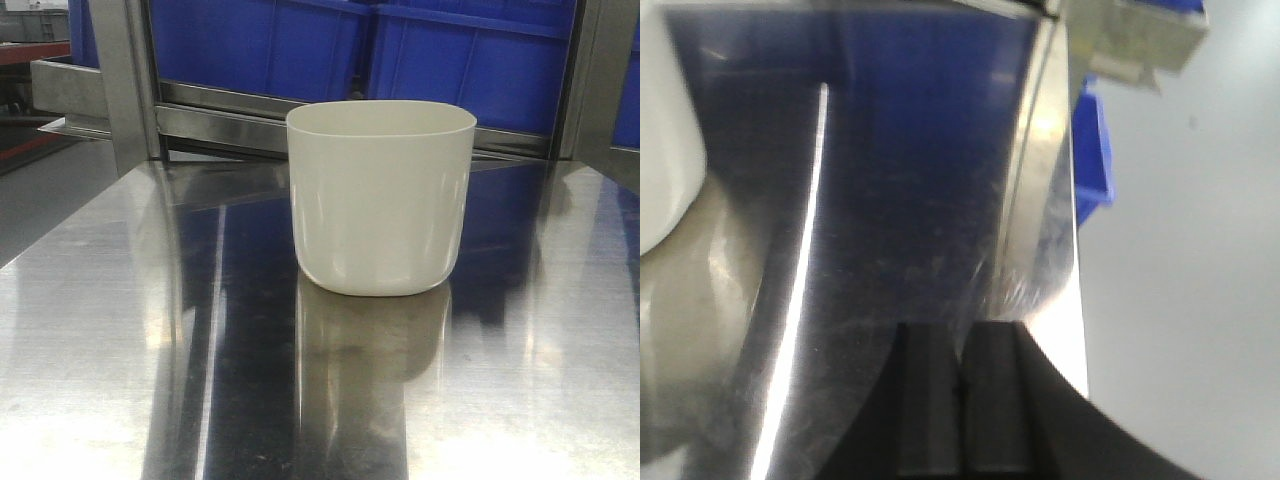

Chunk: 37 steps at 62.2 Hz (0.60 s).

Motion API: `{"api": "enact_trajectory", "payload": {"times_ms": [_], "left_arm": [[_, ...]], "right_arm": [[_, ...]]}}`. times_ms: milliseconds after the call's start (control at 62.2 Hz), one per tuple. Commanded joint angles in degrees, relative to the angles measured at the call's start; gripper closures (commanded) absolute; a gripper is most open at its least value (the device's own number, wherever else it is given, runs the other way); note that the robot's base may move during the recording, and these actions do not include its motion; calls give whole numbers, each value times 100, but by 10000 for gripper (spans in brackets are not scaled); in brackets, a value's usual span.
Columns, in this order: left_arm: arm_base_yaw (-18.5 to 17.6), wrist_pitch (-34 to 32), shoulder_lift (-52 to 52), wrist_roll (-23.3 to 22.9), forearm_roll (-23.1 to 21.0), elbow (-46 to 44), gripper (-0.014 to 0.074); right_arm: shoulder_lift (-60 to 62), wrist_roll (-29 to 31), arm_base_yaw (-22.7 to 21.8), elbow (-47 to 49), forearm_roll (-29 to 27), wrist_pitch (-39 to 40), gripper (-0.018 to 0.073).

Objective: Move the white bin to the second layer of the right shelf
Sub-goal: 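Move the right gripper toward the white bin's rim, then close the right gripper on the white bin's rim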

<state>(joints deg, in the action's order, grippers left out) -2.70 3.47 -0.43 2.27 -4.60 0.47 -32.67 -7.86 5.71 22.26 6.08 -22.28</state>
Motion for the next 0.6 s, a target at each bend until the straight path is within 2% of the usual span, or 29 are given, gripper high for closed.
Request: {"api": "enact_trajectory", "payload": {"times_ms": [0, 80, 145, 290, 499, 579], "left_arm": [[-28, -477, -87, -30, -30, 156, 512], [-28, -477, -87, -30, -30, 156, 512], [-28, -477, -87, -30, -30, 156, 512], [-28, -477, -87, -30, -30, 156, 512], [-28, -477, -87, -30, -30, 156, 512], [-28, -477, -87, -30, -30, 156, 512]], "right_arm": [[-594, -1692, 156, 381, 786, 343, 511], [-1028, -2752, 415, 623, 1341, 22, 511], [-1444, -3227, 801, 877, 1776, -274, 511], [-2331, -3290, 1714, 1567, 2075, -692, 489], [-3629, -3444, 2475, 2945, 2088, -1493, 246], [-4089, -3619, 2662, 3744, 2063, -2029, 230]]}}
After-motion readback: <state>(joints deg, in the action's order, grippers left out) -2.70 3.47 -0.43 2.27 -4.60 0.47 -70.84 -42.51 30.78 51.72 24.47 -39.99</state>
